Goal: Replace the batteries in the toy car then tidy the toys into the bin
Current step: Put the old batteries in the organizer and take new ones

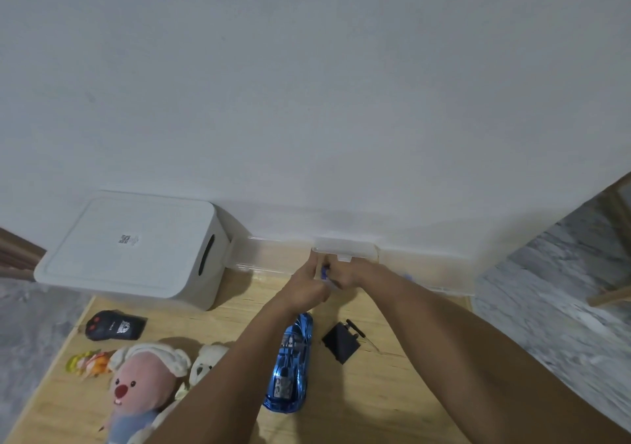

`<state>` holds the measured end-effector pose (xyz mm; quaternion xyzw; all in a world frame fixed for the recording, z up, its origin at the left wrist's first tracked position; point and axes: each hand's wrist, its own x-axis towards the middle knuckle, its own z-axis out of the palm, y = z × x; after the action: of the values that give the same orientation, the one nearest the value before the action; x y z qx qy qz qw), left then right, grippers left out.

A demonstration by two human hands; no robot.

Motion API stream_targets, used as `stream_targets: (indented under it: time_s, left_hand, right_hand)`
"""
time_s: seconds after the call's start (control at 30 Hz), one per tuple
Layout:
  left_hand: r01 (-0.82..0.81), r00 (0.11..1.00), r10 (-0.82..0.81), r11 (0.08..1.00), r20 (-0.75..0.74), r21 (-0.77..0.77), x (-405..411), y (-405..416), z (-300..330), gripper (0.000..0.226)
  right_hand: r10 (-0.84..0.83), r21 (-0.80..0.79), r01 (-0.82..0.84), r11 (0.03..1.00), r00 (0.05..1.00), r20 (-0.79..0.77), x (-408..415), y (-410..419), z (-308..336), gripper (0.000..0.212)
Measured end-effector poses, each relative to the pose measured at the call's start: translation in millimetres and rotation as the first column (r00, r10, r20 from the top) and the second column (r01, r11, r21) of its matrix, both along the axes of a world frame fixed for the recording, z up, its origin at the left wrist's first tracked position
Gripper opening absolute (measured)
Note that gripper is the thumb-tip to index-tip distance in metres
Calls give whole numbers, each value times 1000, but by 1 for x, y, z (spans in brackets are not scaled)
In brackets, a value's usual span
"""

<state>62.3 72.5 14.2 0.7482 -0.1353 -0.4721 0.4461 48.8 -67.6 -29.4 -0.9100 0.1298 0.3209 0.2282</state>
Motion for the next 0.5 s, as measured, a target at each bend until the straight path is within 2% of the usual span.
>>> stream_targets:
  time_s: [0.13,0.3,0.5]
  left_hand:
    - [-12,999,13,1000,-41,18,2,-1,-3,107]
    - [28,999,-26,999,-33,45,7,-2,-9,108]
    - [40,999,-38,997,-34,66,10,-5,-8,102]
  right_hand:
    - [4,10,-3,1000,999,-34,0,-2,-2,31]
    - [-78,159,96,983,990,-119,1,-8,5,39]
    - [-92,230,117,966,989,-115,1,-10,8,34]
